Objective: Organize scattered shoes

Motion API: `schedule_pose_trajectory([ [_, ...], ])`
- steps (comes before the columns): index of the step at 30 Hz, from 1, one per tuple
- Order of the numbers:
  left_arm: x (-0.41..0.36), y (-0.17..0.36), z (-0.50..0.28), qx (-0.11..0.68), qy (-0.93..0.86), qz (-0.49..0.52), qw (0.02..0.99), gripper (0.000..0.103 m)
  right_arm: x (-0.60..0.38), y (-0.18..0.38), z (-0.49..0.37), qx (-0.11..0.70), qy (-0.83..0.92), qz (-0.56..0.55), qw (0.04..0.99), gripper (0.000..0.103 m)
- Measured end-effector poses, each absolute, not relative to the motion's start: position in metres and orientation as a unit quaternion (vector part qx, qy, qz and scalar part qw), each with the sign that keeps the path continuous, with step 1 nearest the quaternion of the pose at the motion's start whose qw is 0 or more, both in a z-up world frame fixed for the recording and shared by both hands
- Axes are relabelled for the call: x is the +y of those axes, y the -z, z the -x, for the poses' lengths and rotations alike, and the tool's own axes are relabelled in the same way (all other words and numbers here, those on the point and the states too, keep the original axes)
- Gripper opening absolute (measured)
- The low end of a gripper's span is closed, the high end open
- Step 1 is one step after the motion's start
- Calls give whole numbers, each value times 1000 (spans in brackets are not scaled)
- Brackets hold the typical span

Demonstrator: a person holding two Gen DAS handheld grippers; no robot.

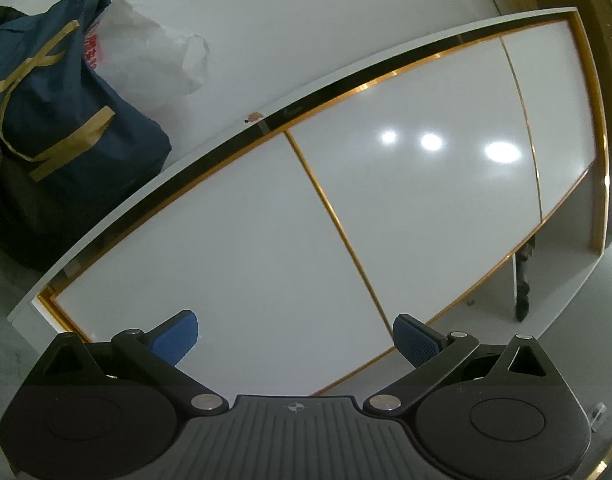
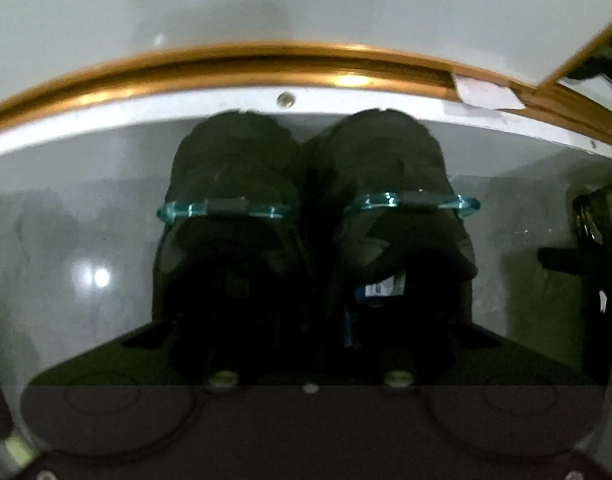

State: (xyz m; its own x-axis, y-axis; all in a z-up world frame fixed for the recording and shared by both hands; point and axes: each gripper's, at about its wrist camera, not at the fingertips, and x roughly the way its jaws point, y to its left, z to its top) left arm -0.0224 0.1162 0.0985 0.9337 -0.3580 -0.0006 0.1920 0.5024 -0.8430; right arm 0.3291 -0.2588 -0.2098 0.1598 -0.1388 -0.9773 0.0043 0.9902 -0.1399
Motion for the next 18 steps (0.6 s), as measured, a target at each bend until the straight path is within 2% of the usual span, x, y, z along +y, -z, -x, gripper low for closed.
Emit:
schedule_pose_trajectory([
  [8,112,-97,19,92,166,475,859,103,-253,204,-328,674,29,75,734,25],
  [12,111,-96,17,94,168,475,859,103,-242,227,-342,676,45,92,730,35],
  [17,110,-96,16,97,171,472,860,103,-241,222,-341,686,35,95,720,33],
  [18,110,-96,16,97,171,471,860,103,-239,220,-331,679,26,103,726,30],
])
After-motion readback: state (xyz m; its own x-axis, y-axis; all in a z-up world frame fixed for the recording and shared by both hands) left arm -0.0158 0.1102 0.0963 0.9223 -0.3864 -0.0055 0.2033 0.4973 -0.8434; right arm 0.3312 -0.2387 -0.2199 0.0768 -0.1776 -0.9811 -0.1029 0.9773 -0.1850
